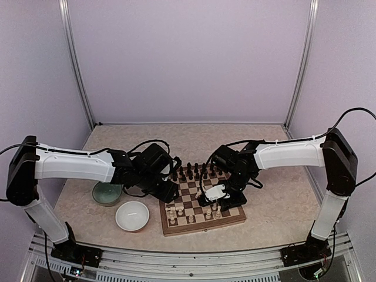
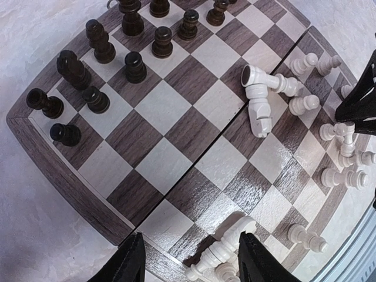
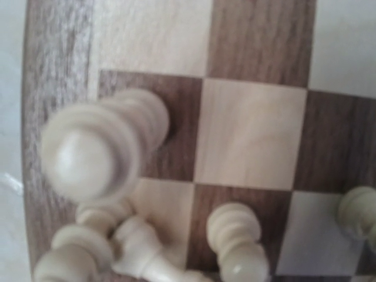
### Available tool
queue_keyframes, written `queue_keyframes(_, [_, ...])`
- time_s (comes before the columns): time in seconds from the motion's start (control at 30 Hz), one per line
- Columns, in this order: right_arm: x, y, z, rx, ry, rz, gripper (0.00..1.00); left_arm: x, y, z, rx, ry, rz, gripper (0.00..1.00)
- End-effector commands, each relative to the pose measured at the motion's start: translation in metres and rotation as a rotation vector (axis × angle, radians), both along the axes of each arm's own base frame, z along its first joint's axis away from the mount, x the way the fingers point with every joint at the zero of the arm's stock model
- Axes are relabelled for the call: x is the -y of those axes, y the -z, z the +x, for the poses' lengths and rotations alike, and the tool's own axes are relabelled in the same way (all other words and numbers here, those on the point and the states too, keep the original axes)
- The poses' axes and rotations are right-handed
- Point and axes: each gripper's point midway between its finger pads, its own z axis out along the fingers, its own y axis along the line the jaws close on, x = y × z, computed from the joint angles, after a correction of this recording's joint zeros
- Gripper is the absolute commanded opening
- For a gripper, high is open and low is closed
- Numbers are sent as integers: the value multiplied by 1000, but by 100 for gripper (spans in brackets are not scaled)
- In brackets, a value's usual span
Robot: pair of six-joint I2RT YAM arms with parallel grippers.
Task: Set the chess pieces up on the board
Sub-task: Adjust the chess pile on the chessboard.
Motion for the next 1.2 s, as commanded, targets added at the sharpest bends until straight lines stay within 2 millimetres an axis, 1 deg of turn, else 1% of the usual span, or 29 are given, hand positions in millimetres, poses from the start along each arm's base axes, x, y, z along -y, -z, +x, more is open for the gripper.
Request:
queue_keyframes(0.0, [-4, -13, -2, 0, 7, 19, 17, 3, 6, 1, 4, 3, -2, 54])
queue_keyframes(0.13, [-4, -13, 2, 17, 19, 21, 28, 4, 7, 0, 2, 6, -4, 55])
queue_keyframes(0.2, [-5, -14, 2, 18, 15, 28, 32, 3, 7, 0, 0, 6, -5, 55])
queue_keyframes(0.43, [-11, -12, 3, 13, 5, 42, 38, 2, 10, -2, -4, 4, -5, 55])
queue_keyframes(0.57, [-15, -12, 2, -1, 0, 52, 38, 2, 11, -2, -8, 4, -5, 55])
queue_keyframes(0.7, [-18, -18, -3, -19, -14, 72, 36, 2, 12, -2, -9, 6, -3, 54])
queue_keyframes(0.83, [-15, -17, -6, -29, -17, 60, 33, 3, 13, -2, -10, 8, -2, 54])
queue_keyframes(0.97, [-9, -12, -8, -37, -13, 36, 32, 5, 15, -2, -15, 13, -3, 55])
queue_keyframes(1.03, [-8, -10, -9, -40, -9, 29, 30, 5, 16, -2, -18, 14, -4, 55])
queue_keyframes(1.17, [-6, -11, -9, -44, -4, 21, 22, 5, 16, -2, -20, 12, -2, 54])
